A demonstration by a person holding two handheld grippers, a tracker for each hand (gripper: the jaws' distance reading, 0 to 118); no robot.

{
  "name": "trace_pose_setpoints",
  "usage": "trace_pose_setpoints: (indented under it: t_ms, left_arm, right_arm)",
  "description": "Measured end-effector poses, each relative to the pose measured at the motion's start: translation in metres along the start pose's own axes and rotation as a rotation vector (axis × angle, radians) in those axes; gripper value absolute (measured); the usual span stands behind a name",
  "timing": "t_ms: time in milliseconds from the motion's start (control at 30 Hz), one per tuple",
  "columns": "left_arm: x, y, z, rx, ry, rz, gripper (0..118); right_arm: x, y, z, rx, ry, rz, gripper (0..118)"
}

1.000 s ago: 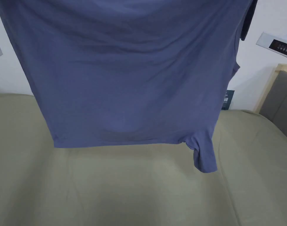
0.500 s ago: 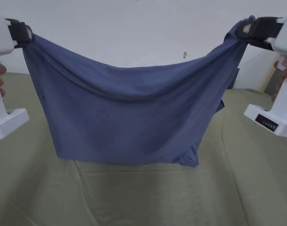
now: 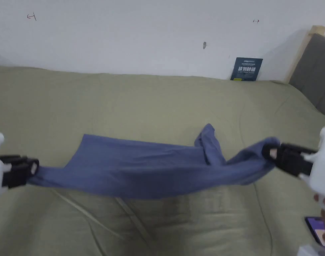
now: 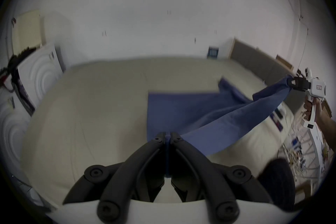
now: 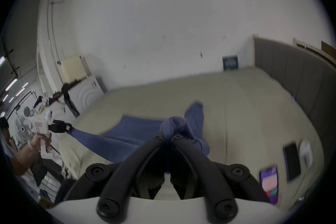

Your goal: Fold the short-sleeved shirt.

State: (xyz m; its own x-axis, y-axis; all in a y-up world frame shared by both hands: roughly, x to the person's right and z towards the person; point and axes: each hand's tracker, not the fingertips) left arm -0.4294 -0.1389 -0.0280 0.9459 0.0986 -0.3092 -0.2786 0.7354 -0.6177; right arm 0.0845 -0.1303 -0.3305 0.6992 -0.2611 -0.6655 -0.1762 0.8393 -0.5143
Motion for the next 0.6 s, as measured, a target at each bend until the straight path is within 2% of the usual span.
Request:
trace_pose_setpoints:
  t_ms: [133,233,267,300,333,367,433,500,600]
  left_arm:
    - [-0.004,-0.064,-0.018,-0.188,0.001,-0.014,3]
    - [-0.006,-0.093,-0.036,-0.29,0.01,-0.077,3]
    - [-0.007,-0.098,-0.042,-0.293,0.01,-0.075,8]
    - [-0.007,-0.1,-0.045,-0.298,0.007,-0.084,28]
    - [-0.008,-0.103,-0.044,-0.276,0.017,-0.078,57]
    - [-0.007,-0.102,-0.038,-0.244,0.044,-0.096,80]
    - [-0.005,-0.097,-0.011,-0.16,0.06,-0.097,82]
    - [0.006,-0.099,0.036,0.031,0.062,-0.112,82]
    - [0.041,-0.117,0.105,0.276,0.07,-0.12,89]
  right_arm:
    - [0.005,-0.093,-0.005,-0.203,-0.054,-0.022,4]
    - [0.004,-0.139,-0.016,-0.319,-0.115,0.008,10]
    - [0.004,-0.147,-0.021,-0.349,-0.136,0.005,29]
    - [0.006,-0.152,-0.025,-0.363,-0.142,-0.008,55]
    - [0.008,-0.155,-0.027,-0.372,-0.138,-0.013,80]
    - [0.005,-0.154,-0.022,-0.37,-0.158,-0.018,96]
    - [-0.004,-0.146,0.0,-0.297,-0.191,0.004,99]
    - [-0.028,-0.131,0.043,-0.169,-0.191,0.067,100]
    - [-0.067,-0.122,0.106,0.001,-0.195,0.097,100]
